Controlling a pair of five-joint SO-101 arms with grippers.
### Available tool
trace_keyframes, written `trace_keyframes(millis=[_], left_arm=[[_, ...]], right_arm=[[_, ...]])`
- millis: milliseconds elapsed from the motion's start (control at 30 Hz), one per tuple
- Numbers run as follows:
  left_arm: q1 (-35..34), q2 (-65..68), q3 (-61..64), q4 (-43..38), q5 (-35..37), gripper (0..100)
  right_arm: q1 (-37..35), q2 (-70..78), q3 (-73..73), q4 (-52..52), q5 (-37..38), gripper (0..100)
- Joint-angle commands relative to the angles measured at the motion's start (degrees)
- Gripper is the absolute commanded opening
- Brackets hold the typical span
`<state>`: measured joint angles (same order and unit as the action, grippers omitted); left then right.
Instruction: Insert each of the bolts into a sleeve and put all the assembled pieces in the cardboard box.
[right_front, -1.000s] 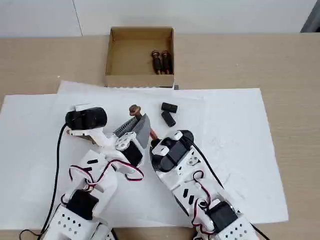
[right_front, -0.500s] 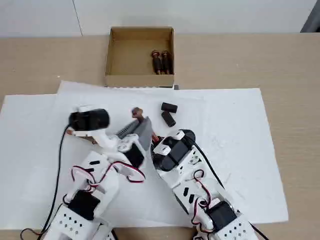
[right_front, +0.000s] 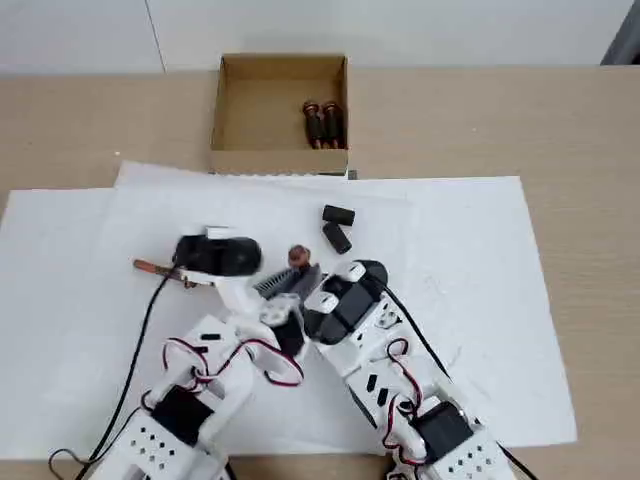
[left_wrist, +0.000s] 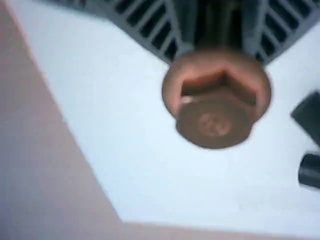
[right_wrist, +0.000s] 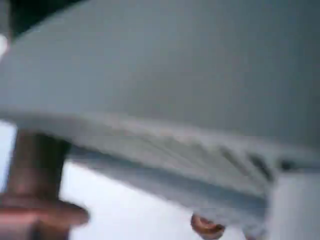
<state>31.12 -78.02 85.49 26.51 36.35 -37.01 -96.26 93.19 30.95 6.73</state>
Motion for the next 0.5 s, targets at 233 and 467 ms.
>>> trace_keyframes(millis=[233,467], left_arm=[[4.66,-0.70,2.33,1.67,-3.78,1],[0.18,-0.79,2.07,3.08,-5.54,19]], right_arm=[[0.40,-0.92,-1.23,-1.89,3.25,0.3],[0.40,-0.92,-1.23,-1.89,3.34,0.3]])
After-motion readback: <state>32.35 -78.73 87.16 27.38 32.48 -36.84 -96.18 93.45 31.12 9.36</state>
